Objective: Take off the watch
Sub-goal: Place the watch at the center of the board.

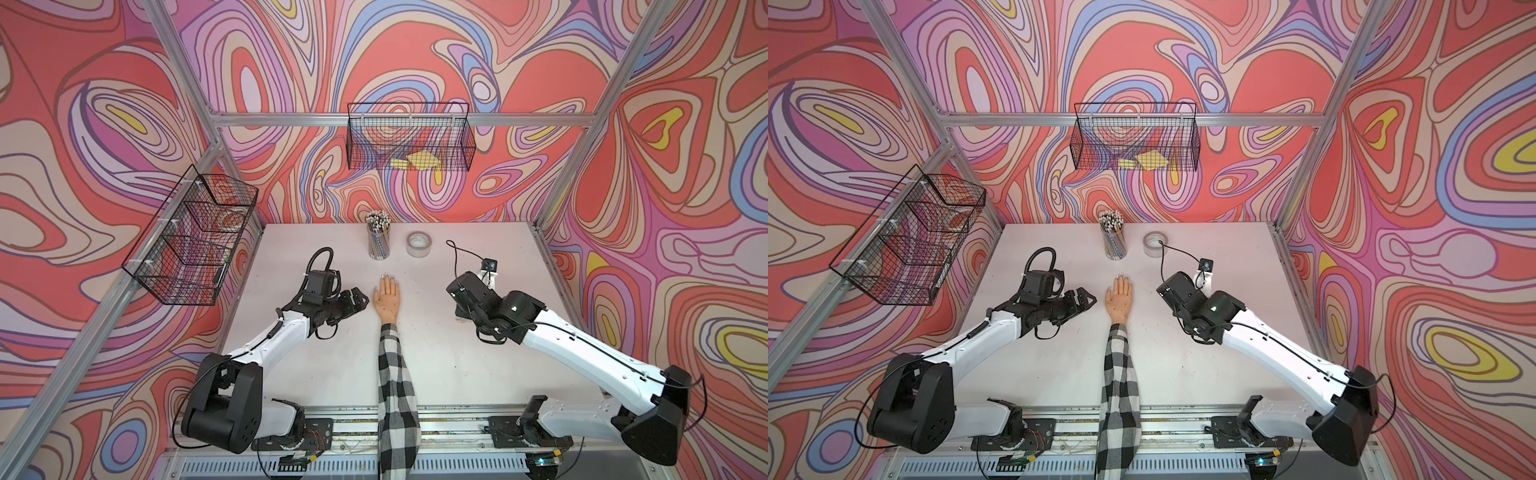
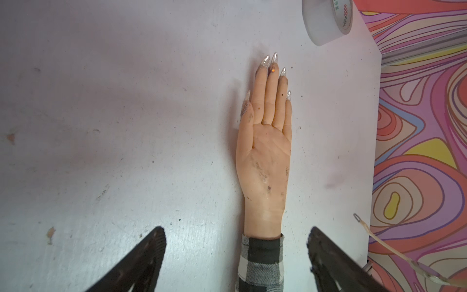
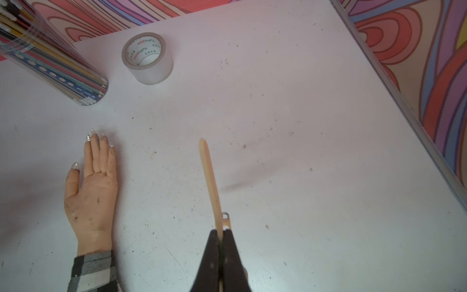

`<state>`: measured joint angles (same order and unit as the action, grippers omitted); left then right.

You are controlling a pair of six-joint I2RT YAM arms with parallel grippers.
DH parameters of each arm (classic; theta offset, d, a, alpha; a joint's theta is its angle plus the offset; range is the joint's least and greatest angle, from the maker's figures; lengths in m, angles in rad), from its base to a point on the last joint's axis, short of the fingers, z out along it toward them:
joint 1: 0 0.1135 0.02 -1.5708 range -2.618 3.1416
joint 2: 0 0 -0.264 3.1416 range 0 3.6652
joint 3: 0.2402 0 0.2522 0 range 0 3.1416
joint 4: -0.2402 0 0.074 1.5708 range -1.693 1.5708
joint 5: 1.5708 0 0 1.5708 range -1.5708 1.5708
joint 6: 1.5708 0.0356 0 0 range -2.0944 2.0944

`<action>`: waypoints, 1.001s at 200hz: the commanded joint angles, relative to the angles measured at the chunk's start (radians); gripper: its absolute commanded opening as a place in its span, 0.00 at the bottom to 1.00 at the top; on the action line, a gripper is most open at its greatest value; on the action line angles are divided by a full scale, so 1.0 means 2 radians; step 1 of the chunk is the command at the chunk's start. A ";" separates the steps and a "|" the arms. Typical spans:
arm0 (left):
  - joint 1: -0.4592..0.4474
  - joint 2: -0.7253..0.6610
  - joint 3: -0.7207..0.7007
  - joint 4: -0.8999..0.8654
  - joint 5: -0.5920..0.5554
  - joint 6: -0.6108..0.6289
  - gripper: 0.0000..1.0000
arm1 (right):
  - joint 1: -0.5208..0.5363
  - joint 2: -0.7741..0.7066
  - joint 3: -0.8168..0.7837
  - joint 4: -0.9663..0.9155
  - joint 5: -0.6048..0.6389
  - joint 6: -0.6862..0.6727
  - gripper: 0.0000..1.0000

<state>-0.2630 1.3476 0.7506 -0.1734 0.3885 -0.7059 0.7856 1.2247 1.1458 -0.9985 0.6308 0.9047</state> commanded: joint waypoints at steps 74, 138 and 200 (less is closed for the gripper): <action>-0.002 0.003 0.016 -0.007 -0.006 0.001 0.89 | -0.014 0.253 0.082 -0.025 0.045 -0.045 0.00; -0.002 0.003 0.008 -0.005 -0.009 -0.001 0.89 | -0.042 0.378 0.162 0.042 0.020 -0.096 0.00; -0.002 0.010 0.006 -0.002 -0.016 0.006 0.89 | -0.063 0.426 0.201 0.085 -0.007 -0.118 0.14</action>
<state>-0.2630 1.3533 0.7570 -0.1837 0.3767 -0.7067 0.6739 2.0396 1.5043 -0.8856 0.6449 0.6987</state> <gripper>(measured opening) 0.893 0.055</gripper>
